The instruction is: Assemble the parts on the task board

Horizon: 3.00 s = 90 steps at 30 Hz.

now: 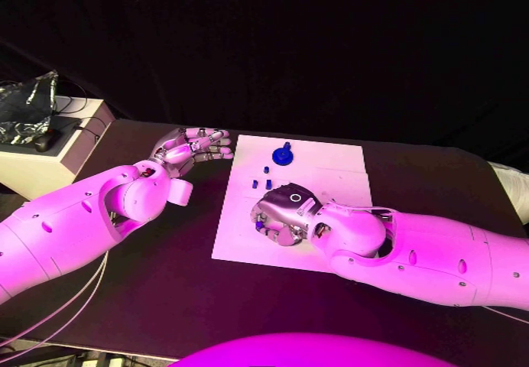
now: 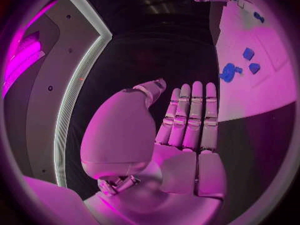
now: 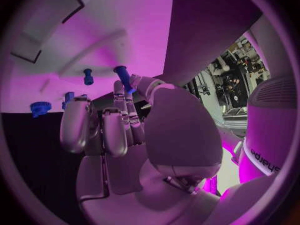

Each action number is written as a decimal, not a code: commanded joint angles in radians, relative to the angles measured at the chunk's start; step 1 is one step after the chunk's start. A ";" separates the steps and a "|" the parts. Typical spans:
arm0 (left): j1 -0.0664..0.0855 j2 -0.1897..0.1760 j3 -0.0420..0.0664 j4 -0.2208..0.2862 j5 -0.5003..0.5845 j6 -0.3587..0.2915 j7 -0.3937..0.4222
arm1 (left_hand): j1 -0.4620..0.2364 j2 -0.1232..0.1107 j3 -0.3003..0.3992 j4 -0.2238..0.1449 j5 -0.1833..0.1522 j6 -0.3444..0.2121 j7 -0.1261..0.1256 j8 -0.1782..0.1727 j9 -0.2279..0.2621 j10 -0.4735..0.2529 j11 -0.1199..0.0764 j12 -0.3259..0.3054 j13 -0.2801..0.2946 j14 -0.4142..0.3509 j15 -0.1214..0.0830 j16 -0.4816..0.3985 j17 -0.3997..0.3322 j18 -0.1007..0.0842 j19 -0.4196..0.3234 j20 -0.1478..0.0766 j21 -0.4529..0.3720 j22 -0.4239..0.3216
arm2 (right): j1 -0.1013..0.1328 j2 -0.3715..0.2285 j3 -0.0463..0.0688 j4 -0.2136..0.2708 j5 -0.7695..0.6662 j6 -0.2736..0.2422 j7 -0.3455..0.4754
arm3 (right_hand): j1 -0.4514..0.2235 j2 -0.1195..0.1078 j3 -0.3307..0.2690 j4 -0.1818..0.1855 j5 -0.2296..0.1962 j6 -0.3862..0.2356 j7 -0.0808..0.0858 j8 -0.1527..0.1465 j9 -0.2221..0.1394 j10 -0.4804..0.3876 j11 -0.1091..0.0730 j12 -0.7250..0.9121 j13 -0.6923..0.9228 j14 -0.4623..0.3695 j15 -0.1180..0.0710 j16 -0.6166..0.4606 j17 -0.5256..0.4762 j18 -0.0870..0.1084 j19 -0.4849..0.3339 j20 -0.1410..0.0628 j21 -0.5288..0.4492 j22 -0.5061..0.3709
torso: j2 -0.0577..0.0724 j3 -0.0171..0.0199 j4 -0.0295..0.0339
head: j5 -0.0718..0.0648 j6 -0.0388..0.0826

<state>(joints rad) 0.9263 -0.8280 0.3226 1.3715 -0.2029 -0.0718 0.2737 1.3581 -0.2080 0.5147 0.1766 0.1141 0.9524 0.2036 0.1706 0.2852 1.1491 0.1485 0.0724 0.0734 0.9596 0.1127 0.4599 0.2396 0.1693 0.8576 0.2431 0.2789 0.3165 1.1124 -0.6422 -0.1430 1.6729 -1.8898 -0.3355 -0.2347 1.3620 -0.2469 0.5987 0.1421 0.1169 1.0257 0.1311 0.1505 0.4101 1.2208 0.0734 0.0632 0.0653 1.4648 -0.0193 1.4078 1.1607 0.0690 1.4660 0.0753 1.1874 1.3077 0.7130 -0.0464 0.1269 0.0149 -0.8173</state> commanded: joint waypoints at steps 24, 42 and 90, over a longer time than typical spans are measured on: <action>0.000 -0.003 0.001 0.002 0.002 0.018 -0.004 | 0.006 0.004 -0.004 0.005 -0.001 -0.001 0.003 0.002 -0.001 -0.005 0.002 -0.005 0.001 0.009 -0.001 -0.007 0.003 0.013 0.007 0.001 -0.008 -0.002 | -0.002 -0.039 -0.001 0.020 0.019 -0.109 0.016 | 0.073 0.021 -0.272 0.042 -0.017 -0.054 -0.007 -0.059 -0.050 -0.206 0.035 -0.001 -0.002 0.017 0.038 -0.011 -0.043 0.016 0.008 0.035 -0.094 0.033 | 0.000 0.0021 0.0000 | -0.005 0.002; -0.007 -0.006 0.000 0.002 0.003 0.019 0.008 | 0.007 0.005 -0.005 0.006 -0.001 -0.001 0.002 0.002 -0.001 -0.005 0.002 -0.005 0.002 0.010 -0.001 -0.009 0.004 0.013 0.009 0.001 -0.009 -0.003 | 0.078 -0.235 0.026 0.112 0.509 -0.150 0.075 | 0.137 0.033 -0.304 0.145 0.068 -0.011 0.013 -0.044 -0.080 0.104 -0.016 0.125 0.072 0.029 -0.002 0.012 -0.004 0.010 0.023 0.004 -0.057 0.055 | -0.008 0.0008 -0.0086 | -0.030 0.017; -0.055 -0.046 0.000 0.051 0.006 -0.014 0.016 | -0.001 -0.002 -0.021 0.016 -0.001 0.004 -0.003 0.004 -0.003 0.003 -0.002 -0.002 0.004 0.018 -0.004 -0.019 0.016 0.013 0.021 0.000 -0.019 -0.012 | 0.100 -0.355 -0.012 0.085 0.774 0.282 -0.472 | -0.341 0.120 -0.497 0.153 0.223 -0.085 -0.059 0.279 0.308 0.332 -0.076 1.478 1.481 0.092 -0.050 0.146 0.342 -0.040 0.076 -0.041 0.227 0.208 | -0.039 -0.0038 -0.0322 | -0.114 -0.013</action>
<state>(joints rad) 0.8712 -0.8743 0.3224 1.4207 -0.2019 -0.0872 0.2759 1.3580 -0.2080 0.4994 0.1919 0.1142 0.9524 0.2036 0.1706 0.2835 1.1491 0.1485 0.0724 0.0762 0.9703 0.1093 0.4471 0.2547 0.1694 0.8719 0.2430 0.2663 0.3049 1.2141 -0.9993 -0.1548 1.7594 -1.0928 -0.0681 -0.6890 1.0316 -0.1266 0.1062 0.2951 0.3445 0.9436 0.0744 0.4256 0.7178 1.4680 0.0015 1.5400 1.3077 1.4687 -0.0626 1.5472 1.3083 0.0377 1.4661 0.0430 1.4105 1.3078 0.6733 -0.0502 0.0944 -0.0997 -0.8297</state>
